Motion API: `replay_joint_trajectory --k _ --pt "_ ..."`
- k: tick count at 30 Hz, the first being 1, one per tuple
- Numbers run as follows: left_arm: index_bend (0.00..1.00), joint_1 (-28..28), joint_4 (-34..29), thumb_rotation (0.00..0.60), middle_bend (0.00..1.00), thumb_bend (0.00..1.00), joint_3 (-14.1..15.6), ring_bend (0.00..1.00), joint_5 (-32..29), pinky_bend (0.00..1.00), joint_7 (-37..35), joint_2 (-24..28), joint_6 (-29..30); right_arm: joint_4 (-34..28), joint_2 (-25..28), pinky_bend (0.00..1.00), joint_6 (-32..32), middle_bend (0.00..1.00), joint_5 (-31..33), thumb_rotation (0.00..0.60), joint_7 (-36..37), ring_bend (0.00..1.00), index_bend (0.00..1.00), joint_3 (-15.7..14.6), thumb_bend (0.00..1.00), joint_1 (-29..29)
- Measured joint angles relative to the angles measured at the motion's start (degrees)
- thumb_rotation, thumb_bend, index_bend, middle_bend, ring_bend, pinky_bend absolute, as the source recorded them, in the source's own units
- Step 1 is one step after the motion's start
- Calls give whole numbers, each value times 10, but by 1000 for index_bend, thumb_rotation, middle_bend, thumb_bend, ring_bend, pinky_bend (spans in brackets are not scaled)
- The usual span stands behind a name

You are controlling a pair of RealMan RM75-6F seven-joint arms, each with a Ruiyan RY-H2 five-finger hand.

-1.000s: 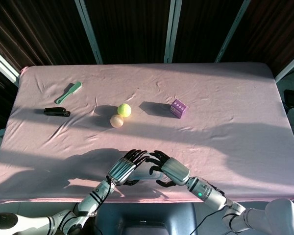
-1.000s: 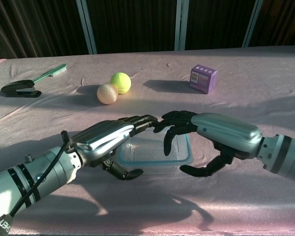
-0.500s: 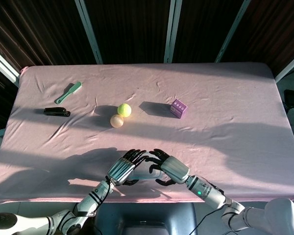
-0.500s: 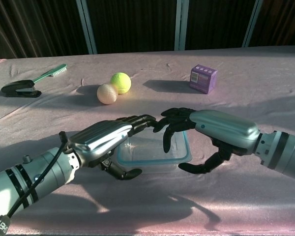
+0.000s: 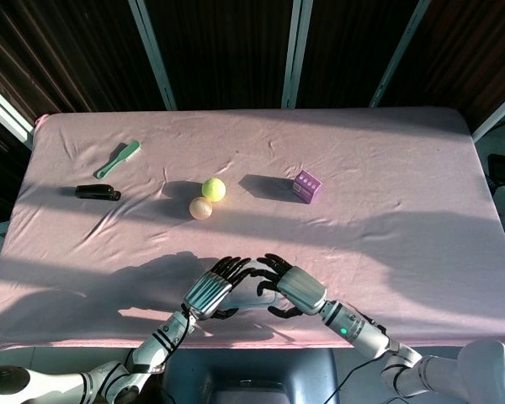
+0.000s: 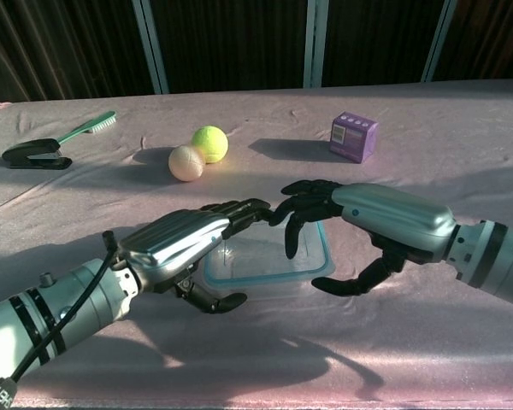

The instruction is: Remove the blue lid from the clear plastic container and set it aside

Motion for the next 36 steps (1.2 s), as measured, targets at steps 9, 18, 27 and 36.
replay_joint_trajectory --k 9,18,27,36 --pt "93 0 3 600 279 331 1 214 2 263 2 0 1 -2 3 64 2 259 3 600 -4 52 556 1 476 -1" --pt "95 1 12 600 286 330 5 220 12 271 4 -1 7 0 5 64 4 258 6 600 -2 52 554 2 476 -3" --pt "95 0 23 600 287 329 6 221 20 272 0 -2 12 -2 8 64 6 258 5 600 11 53 548 0 475 -3" --pt "95 1 25 600 287 330 8 221 23 272 -7 -2 13 -2 8 64 6 258 4 600 13 53 546 1 476 -1"
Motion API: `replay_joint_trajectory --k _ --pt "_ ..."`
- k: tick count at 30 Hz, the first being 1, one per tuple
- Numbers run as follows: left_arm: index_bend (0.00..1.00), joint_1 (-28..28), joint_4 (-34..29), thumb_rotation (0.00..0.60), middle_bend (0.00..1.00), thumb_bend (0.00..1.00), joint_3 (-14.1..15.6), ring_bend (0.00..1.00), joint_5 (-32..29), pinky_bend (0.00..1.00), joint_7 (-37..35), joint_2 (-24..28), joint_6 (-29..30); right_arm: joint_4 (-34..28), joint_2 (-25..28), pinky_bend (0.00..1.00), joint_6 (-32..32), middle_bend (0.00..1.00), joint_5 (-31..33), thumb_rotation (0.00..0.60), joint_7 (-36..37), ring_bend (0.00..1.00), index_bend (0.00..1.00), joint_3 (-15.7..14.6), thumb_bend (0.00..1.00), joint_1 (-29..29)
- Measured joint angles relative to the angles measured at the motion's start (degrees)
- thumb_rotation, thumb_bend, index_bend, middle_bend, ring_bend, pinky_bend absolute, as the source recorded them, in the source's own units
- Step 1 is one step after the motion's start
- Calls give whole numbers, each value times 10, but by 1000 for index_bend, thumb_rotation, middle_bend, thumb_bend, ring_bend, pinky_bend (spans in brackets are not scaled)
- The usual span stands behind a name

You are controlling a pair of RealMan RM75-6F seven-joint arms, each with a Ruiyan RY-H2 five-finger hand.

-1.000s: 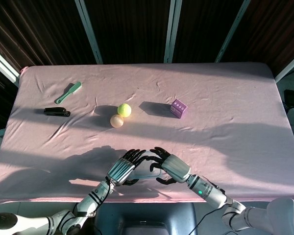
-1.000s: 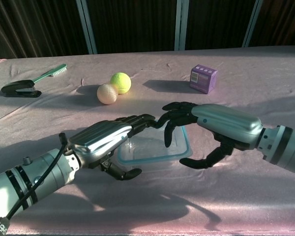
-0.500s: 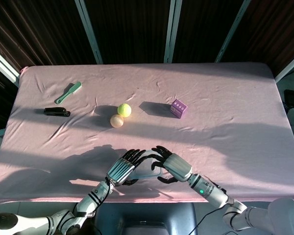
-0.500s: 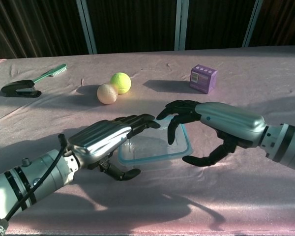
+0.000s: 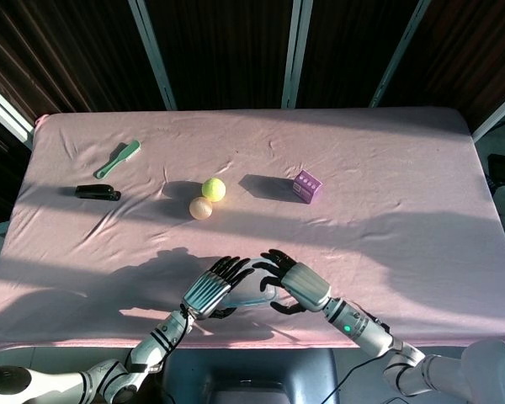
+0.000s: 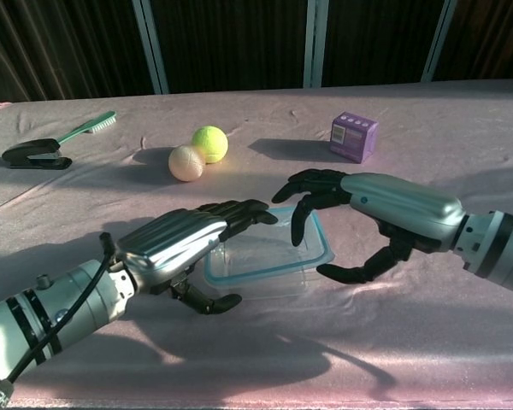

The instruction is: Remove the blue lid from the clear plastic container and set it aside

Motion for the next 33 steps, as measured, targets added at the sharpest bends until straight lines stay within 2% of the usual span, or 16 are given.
replay_joint_trajectory --k 14,33 --pt "99 4 -16 600 288 330 10 223 23 272 -24 16 15 12 -3 97 3 275 -1 600 -15 74 575 12 476 9" --pt "105 8 -26 600 290 331 18 222 44 269 -60 30 32 50 -39 185 21 346 -5 600 -41 153 710 27 476 20"
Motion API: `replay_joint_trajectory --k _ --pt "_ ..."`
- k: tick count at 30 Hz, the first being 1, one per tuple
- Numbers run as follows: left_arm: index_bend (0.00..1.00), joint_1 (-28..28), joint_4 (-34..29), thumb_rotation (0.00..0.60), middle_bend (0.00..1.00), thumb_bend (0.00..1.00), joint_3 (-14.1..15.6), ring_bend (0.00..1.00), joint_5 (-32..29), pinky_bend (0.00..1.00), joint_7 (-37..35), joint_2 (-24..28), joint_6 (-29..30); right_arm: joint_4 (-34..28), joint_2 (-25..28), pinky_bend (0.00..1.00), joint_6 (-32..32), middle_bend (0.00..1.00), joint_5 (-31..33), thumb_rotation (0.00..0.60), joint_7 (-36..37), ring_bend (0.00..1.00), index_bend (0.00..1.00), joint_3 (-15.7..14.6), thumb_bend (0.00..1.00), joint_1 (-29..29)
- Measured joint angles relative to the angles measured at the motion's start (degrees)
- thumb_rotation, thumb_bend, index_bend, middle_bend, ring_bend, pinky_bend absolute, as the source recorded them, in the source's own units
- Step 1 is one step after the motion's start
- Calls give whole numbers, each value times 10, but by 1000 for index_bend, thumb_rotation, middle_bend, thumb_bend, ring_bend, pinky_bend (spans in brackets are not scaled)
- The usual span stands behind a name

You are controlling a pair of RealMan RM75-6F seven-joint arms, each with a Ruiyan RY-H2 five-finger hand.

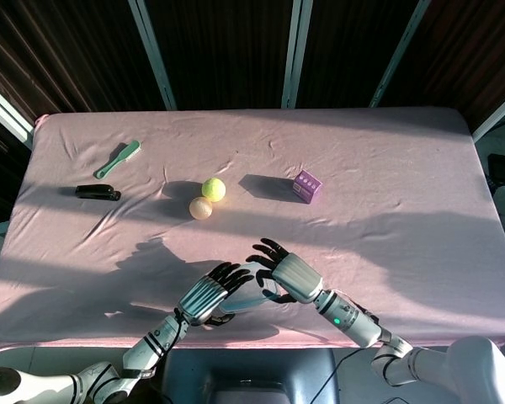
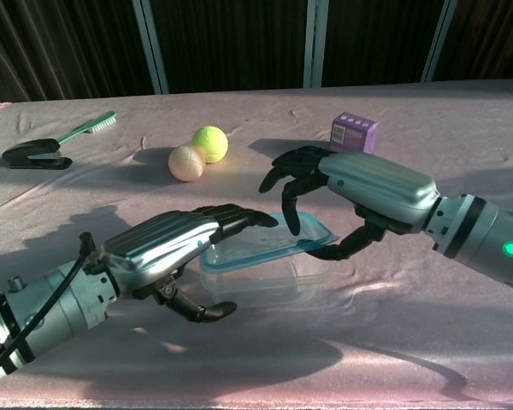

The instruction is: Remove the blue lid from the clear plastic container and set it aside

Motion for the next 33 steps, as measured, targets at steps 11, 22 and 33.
replay_joint_trajectory --k 11,22,33 --pt "19 -1 22 600 27 330 0 1 26 41 -66 -3 27 14 1 233 46 399 -21 600 -8 207 819 -3 485 -4" --pt "0 -6 60 600 0 329 10 0 56 0 -131 -10 53 0 17 233 72 407 -36 600 -34 216 825 -3 486 -3" --pt "0 -6 66 600 0 330 12 0 60 0 -132 -8 61 -6 29 233 74 407 -37 600 -48 216 825 -3 486 -2"
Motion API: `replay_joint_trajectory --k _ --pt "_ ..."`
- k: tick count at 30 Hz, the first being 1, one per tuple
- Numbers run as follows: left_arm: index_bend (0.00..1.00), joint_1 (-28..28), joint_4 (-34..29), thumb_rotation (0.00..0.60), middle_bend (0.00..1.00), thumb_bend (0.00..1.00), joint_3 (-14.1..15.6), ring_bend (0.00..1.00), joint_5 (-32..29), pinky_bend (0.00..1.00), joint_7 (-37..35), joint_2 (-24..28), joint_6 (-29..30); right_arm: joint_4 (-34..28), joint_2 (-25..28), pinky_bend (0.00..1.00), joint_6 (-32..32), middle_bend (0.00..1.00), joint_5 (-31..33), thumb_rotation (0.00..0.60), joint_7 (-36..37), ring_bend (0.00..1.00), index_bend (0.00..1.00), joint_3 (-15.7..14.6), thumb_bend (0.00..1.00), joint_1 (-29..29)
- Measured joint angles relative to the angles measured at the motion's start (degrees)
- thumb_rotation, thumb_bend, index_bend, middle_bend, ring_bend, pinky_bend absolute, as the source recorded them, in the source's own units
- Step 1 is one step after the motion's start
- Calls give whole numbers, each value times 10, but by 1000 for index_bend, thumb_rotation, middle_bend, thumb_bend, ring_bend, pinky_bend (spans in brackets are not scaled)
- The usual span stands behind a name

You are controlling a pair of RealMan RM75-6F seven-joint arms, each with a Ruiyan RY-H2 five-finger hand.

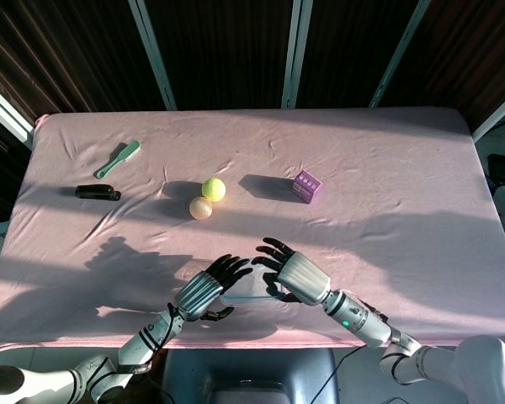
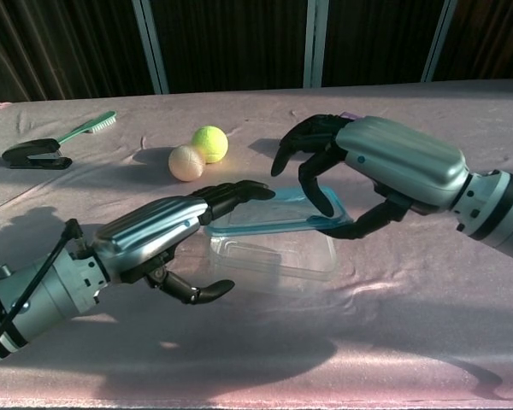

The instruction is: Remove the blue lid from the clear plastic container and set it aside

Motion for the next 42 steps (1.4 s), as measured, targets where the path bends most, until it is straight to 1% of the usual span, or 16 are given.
replay_joint_trajectory --k 11,16,22,26,32,37,39,42 --pt "0 4 22 600 0 330 7 0 23 0 -18 -7 34 -3 21 233 30 408 -4 600 4 216 826 5 487 -5" --pt "0 6 26 600 0 330 12 0 27 0 -23 -7 39 9 24 233 46 408 -5 600 3 216 826 12 486 -7" --pt "0 8 28 600 0 330 15 0 34 0 -19 -5 49 20 29 233 51 408 -4 600 -5 216 825 15 487 -10" --pt "0 15 15 600 0 331 28 0 45 0 -6 21 62 52 41 233 46 408 11 600 -17 216 826 16 486 -20" --pt "0 32 -15 600 0 331 48 0 41 0 17 65 59 107 44 233 23 408 32 600 -13 216 825 11 486 -34" --pt "0 44 -17 600 0 331 51 0 32 0 18 74 58 168 27 233 -7 408 46 600 -7 216 806 1 485 -43" --pt "0 48 -17 600 0 331 51 0 28 0 17 78 58 190 16 233 -20 408 50 600 -1 216 763 -4 485 -47" --pt "0 55 -18 600 0 332 51 0 23 0 15 85 59 214 1 233 -38 408 54 600 8 216 666 -12 485 -50"
